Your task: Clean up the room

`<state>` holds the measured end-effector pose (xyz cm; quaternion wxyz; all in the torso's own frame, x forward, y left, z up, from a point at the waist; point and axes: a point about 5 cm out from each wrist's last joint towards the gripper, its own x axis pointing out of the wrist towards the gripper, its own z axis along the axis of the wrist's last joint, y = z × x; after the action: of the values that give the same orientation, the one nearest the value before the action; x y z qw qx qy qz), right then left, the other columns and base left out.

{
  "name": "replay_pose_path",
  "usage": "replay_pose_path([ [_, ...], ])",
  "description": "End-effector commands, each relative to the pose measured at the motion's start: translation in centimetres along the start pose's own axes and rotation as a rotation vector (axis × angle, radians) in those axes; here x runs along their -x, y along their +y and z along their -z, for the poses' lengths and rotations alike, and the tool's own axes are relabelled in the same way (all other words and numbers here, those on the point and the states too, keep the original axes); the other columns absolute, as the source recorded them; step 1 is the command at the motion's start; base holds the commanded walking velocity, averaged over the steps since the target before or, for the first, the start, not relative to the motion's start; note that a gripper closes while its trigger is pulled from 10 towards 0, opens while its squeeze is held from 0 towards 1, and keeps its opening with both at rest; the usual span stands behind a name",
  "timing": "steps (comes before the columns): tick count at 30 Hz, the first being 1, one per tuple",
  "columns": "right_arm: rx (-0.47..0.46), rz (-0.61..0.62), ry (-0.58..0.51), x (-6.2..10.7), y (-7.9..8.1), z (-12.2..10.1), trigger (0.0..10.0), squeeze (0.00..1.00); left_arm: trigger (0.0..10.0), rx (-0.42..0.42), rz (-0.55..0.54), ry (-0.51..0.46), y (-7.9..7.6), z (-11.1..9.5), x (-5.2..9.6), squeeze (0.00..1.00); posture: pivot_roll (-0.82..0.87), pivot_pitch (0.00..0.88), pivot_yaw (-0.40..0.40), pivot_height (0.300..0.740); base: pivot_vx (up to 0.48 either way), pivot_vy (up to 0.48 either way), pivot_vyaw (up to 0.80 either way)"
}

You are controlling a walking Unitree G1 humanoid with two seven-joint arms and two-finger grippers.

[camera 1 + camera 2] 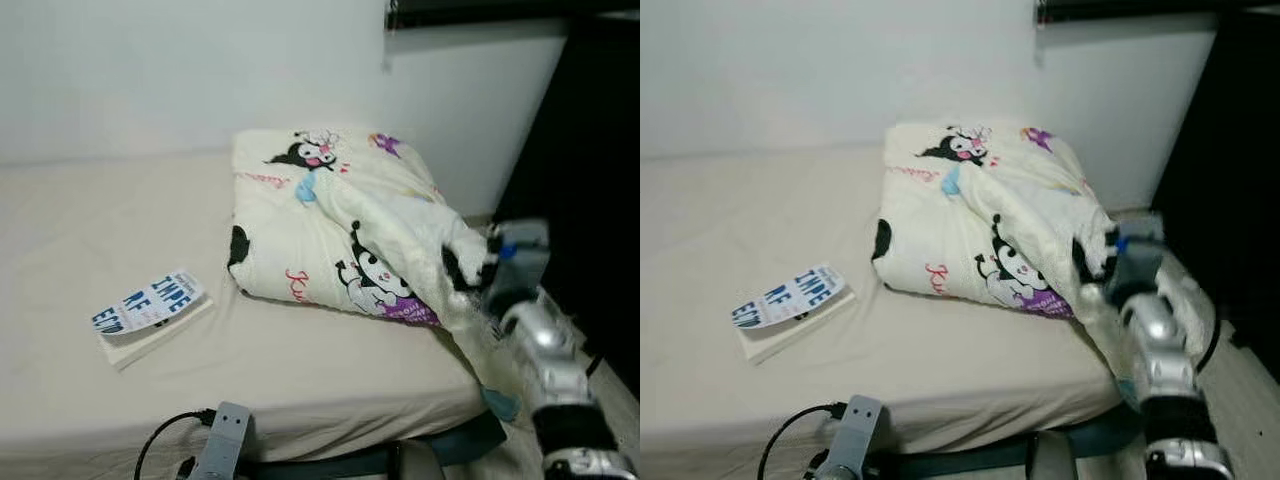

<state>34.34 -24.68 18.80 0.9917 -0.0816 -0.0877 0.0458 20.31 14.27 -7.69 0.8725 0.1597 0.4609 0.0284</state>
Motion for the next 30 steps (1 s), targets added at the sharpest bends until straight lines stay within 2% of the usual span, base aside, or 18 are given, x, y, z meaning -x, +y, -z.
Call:
replay_pose_path([
  [1, -0.015, -0.039, 0.041, 0.0, 0.3, 0.7, 10.0, 0.00, 10.0, -0.038, 0.009, 0.163, -0.1, 4.1, 0.5, 0.00, -0.05, 0.140, 0.029, 0.527, 0.000, 0.000, 0.00],
  [9, 0.012, -0.077, 0.146, -0.9, -1.0, 2.2, 10.0, 0.00, 10.0, -0.064, -0.063, 0.191, 0.3, 5.1, 0.7, 0.00, 0.00, 0.184, 0.032, 0.517, 0.000, 0.000, 0.00],
  [10, 0.011, -0.089, 0.157, -1.0, -1.0, 2.3, 10.0, 0.00, 10.0, -0.056, -0.079, 0.196, 0.4, 5.3, 0.7, 0.00, 0.01, 0.194, 0.031, 0.517, 0.000, 0.000, 0.00],
  [11, 0.019, -0.122, 0.179, -1.3, -0.7, 2.4, 10.0, 0.00, 10.0, 0.000, -0.115, 0.200, 0.4, 5.8, 0.9, 0.00, 0.02, 0.209, 0.029, 0.517, 0.000, 0.000, 0.00],
  [12, 0.019, -0.122, 0.179, -1.3, -0.7, 2.4, 10.0, 0.00, 10.0, 0.000, -0.115, 0.200, 0.4, 5.8, 0.9, 0.00, 0.02, 0.209, 0.029, 0.517, 0.000, 0.000, 0.00],
  [13, 0.018, -0.145, 0.183, -1.4, -0.5, 2.4, 10.0, 0.00, 10.0, 0.046, -0.138, 0.197, 0.5, 6.0, 1.0, 0.00, 0.03, 0.223, 0.029, 0.517, 0.000, 0.000, 0.00],
  [14, 0.013, -0.173, 0.183, -1.7, -0.2, 2.3, 10.0, 0.00, 10.0, 0.097, -0.229, 0.190, 6.7, 7.7, 0.5, 0.00, 0.05, 0.234, 0.027, 0.517, 0.000, 0.000, 0.00],
  [15, 0.009, -0.191, 0.180, -1.9, 0.0, 2.2, 10.0, 0.00, 10.0, 0.118, -0.295, 0.174, 11.5, 8.6, 0.7, 0.00, 0.06, 0.237, 0.025, 0.517, 0.000, 0.000, 0.00],
  [16, 0.009, -0.191, 0.180, -1.9, 0.0, 2.2, 10.0, 0.00, 10.0, 0.118, -0.295, 0.174, 11.5, 8.6, 0.7, 0.00, 0.06, 0.237, 0.025, 0.517, 0.000, 0.000, 0.00],
  [17, 0.000, -0.211, 0.169, -2.1, 0.3, 2.0, 10.0, 0.00, 10.0, 0.131, -0.351, 0.141, 14.9, 8.6, 1.1, 0.00, 0.07, 0.249, 0.024, 0.517, 0.000, 0.000, 0.00],
  [18, -0.004, -0.219, 0.166, -2.4, 0.5, 1.8, 10.0, 0.00, 10.0, 0.136, -0.383, 0.109, 16.7, 8.2, 1.3, 0.00, 0.08, 0.258, 0.024, 0.517, 0.000, 0.000, 0.00],
  [22, 0.003, -0.232, 0.162, -3.0, 0.8, 1.4, 10.0, 0.00, 10.0, 0.135, -0.389, 0.077, 17.1, 7.3, 1.2, 0.00, 0.09, 0.275, 0.032, 0.517, 0.000, 0.000, 0.00],
  [27, 0.028, -0.262, 0.177, -3.5, 1.3, 1.4, 10.0, 0.00, 10.0, 0.120, -0.386, 0.071, 17.2, 7.3, 1.3, 0.00, 0.10, 0.295, 0.037, 0.517, 0.000, 0.000, 0.00],
  [28, 0.025, -0.335, 0.176, -3.7, 2.4, 1.4, 10.0, 0.00, 10.0, 0.116, -0.389, 0.073, 17.3, 7.8, 1.4, 0.00, 0.10, 0.307, 0.034, 0.517, 0.000, 0.000, 0.00],
  [29, 0.025, -0.335, 0.176, -3.7, 2.4, 1.4, 10.0, 0.00, 10.0, 0.116, -0.389, 0.073, 17.3, 7.8, 1.4, 0.00, 0.10, 0.307, 0.034, 0.517, 0.000, 0.000, 0.00],
  [30, 0.017, -0.376, 0.164, -3.9, 3.1, 1.2, 10.0, 0.00, 10.0, 0.117, -0.389, 0.076, 17.3, 8.1, 1.5, 0.00, 0.10, 0.309, 0.033, 0.517, 0.000, 0.000, 0.00],
])
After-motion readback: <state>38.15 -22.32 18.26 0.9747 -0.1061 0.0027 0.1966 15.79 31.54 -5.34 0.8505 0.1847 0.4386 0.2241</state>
